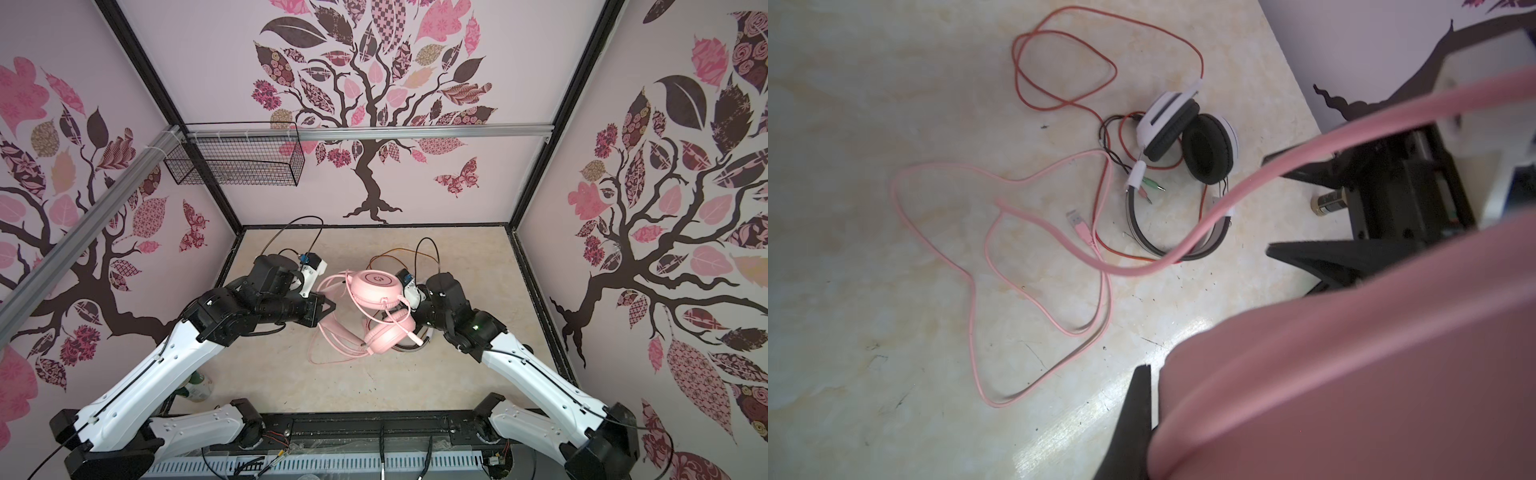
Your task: Wrap the headphones
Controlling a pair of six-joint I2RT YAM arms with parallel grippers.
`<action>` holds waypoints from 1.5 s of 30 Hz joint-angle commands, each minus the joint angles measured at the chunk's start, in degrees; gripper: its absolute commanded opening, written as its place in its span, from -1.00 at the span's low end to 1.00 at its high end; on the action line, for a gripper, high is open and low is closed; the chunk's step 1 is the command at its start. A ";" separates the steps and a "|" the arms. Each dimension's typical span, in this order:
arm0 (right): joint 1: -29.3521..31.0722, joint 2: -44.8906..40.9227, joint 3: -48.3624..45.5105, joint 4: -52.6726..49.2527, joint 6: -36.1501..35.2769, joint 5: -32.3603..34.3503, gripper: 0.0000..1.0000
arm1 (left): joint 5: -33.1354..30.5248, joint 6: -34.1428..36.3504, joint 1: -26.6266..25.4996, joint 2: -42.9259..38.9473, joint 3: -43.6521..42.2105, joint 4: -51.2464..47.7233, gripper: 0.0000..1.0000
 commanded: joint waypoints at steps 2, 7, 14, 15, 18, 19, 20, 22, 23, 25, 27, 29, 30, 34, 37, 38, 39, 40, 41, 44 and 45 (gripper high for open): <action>-0.24 -7.95 -7.35 5.44 6.17 -6.46 0.47 | -9.77 -4.19 0.39 0.96 7.66 -4.62 -1.00; -0.27 -14.14 -17.24 14.67 12.74 -12.65 0.50 | -17.92 -8.06 0.65 3.27 11.58 -12.99 -1.00; -0.28 -17.10 -26.36 25.57 22.58 -13.08 0.56 | -18.79 -12.06 0.69 3.57 12.43 -17.34 -1.00; -0.32 -16.90 -26.98 25.72 24.15 -11.92 0.56 | -18.95 -12.31 0.68 3.43 12.50 -17.75 -1.00; -0.28 -16.11 -27.24 25.40 27.71 -11.82 0.56 | -19.40 -12.80 0.64 3.09 13.23 -19.33 -1.00; -0.30 -15.85 -27.11 25.15 29.01 -11.94 0.56 | -19.45 -12.86 0.69 3.01 13.48 -19.51 -1.00; -0.24 -15.68 -26.84 24.59 30.21 -12.04 0.56 | -19.41 -12.73 0.67 3.06 13.85 -19.66 -1.00; -0.28 -15.59 -26.26 23.21 31.61 -12.05 0.56 | -19.90 -12.68 0.67 3.56 14.51 -20.12 -1.00; -0.28 -15.65 -25.79 22.01 31.92 -11.72 0.56 | -20.42 -12.69 0.69 4.03 14.83 -20.46 -1.00; -0.21 -15.82 -25.08 19.91 32.32 -11.34 0.55 | -21.45 -12.90 0.69 4.68 15.03 -20.95 -1.00; -0.27 -15.99 -24.63 18.89 32.35 -11.80 0.54 | -22.20 -13.19 0.65 4.95 14.83 -20.77 -1.00; -0.28 -16.63 -24.54 18.57 32.56 -12.39 0.55 | -22.48 -12.90 0.59 4.62 14.27 -20.14 -1.00; -0.29 -17.23 -24.68 18.47 32.96 -12.23 0.55 | -22.70 -12.59 0.59 4.37 13.82 -19.85 -1.00; -0.25 -19.05 -25.78 18.72 34.78 -9.82 0.53 | -22.65 -10.93 0.64 3.85 12.10 -18.39 -1.00; -0.21 -18.93 -25.85 18.25 34.98 -8.38 0.52 | -22.44 -9.35 0.62 4.07 11.55 -17.22 -1.00; -0.21 -18.78 -25.68 17.93 35.06 -7.88 0.52 | -22.54 -8.84 0.61 4.18 11.46 -16.91 -1.00; -0.28 -18.73 -25.50 17.71 35.32 -7.37 0.51 | -22.49 -8.43 0.63 4.16 11.21 -16.49 -1.00; -0.24 -18.82 -25.34 17.62 35.78 -7.07 0.51 | -22.39 -8.09 0.60 4.19 11.12 -16.32 -1.00; -0.27 -18.95 -25.24 17.71 36.26 -6.86 0.51 | -22.39 -7.83 0.66 4.15 11.03 -16.19 -0.98; -0.25 -19.10 -25.70 18.92 36.27 -6.53 0.52 | -22.01 -7.19 0.65 4.49 11.02 -16.15 -1.00; -0.26 -18.71 -26.21 19.78 35.50 -6.22 0.53 | -22.33 -7.07 0.68 4.74 11.11 -16.29 -1.00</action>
